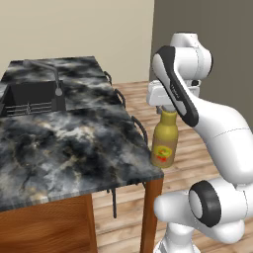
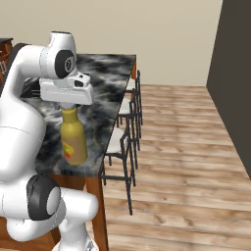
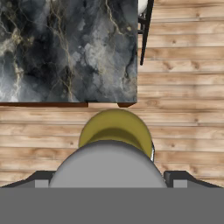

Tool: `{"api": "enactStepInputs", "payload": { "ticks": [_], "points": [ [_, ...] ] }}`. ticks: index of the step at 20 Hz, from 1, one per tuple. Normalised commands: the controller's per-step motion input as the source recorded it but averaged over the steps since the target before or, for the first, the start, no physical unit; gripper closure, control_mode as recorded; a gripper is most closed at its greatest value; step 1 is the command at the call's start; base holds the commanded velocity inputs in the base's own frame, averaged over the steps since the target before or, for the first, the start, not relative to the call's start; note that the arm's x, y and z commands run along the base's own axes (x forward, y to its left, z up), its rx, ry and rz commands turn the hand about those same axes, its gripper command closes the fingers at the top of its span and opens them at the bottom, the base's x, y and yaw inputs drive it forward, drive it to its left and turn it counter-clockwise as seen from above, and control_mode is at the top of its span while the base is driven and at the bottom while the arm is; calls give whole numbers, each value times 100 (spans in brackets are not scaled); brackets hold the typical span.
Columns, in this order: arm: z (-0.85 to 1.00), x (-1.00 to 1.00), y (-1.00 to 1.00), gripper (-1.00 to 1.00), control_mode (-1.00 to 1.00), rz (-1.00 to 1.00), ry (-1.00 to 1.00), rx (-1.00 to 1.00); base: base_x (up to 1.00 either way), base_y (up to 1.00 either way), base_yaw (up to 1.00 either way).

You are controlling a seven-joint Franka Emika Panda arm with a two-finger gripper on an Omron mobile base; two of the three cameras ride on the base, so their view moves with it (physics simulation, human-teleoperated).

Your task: Move the drinks to the dining counter.

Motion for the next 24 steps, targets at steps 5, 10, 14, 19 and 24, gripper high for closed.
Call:
{"api": "enactStepInputs", "payload": {
  "ticks": [5, 10, 14, 19, 24],
  "points": [
    [0, 0, 0, 100, 100, 0, 0, 0, 14, 8, 21],
    [0, 0, 0, 100, 100, 0, 0, 0, 40, 21, 14],
    [0, 0, 0, 100, 100, 0, 0, 0, 55, 12, 3],
    [0, 0, 0, 100, 100, 0, 0, 0, 60, 2, -2],
    [0, 0, 0, 100, 100, 0, 0, 0, 62, 0, -9]
  ]
}}
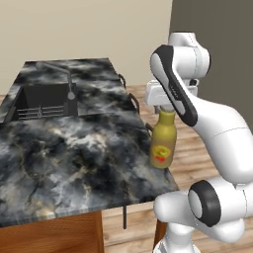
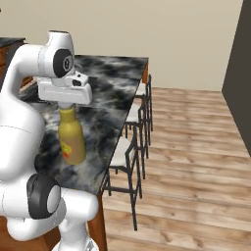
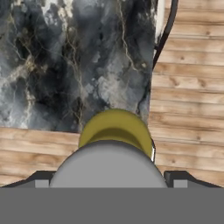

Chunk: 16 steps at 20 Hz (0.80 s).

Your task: Move the drinks to the dining counter.

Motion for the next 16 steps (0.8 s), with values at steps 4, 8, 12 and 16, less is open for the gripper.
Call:
{"api": "enactStepInputs", "payload": {
  "ticks": [4, 8, 12, 16],
  "points": [
    [0, 65, 0, 100, -100, -6, 0, 0, 18, 0, -2],
    [0, 100, 13, 100, -100, -8, 0, 0, 0, 0, 0],
    [0, 100, 20, 100, -100, -7, 0, 0, 0, 0, 0],
    [0, 93, 16, 100, -100, -6, 0, 0, 0, 0, 0]
  ]
}}
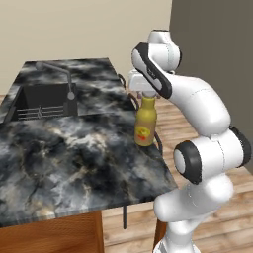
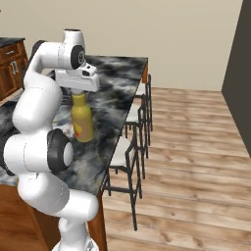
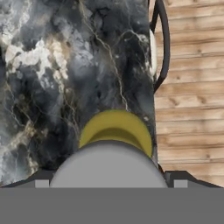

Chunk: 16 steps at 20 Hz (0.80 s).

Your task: Move the drinks to the dining counter.

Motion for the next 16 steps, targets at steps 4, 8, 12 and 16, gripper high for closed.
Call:
{"api": "enactStepInputs", "payload": {
  "ticks": [4, 8, 12, 16],
  "points": [
    [-3, 79, 2, 100, -100, -3, 1, 0, 0, 0, 0],
    [-12, 65, 4, 100, -100, -1, 1, 0, 0, 0, 0],
    [-16, 62, 9, 100, -100, 0, 2, 0, 0, 0, 0],
    [-15, 64, 4, 100, -100, 0, 0, 0, 0, 0, 0]
  ]
}}
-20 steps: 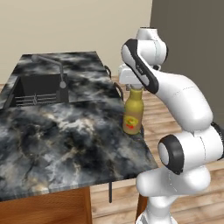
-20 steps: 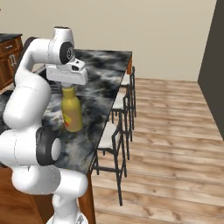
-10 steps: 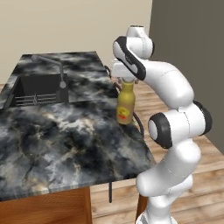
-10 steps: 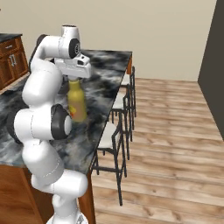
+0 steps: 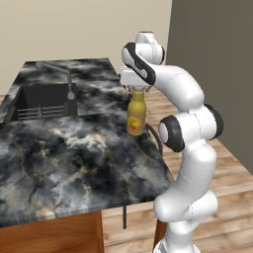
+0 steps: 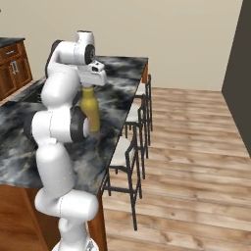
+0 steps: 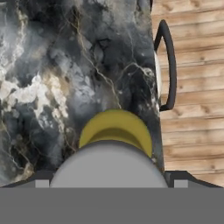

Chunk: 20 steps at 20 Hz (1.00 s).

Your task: Move the drinks to the dining counter.

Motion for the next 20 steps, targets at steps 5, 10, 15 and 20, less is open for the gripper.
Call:
{"api": "enactStepInputs", "payload": {
  "ticks": [5, 10, 15, 20],
  "points": [
    [-17, 67, 3, 100, -100, -4, 0, 0, 0, 0, 0],
    [-19, 53, 2, 100, -100, -5, 0, 0, 0, 0, 0],
    [-34, 38, 1, 100, -100, -3, 0, 0, 0, 0, 0],
    [-35, 37, 1, 100, -100, -2, 1, 0, 0, 0, 0]
  ]
}}
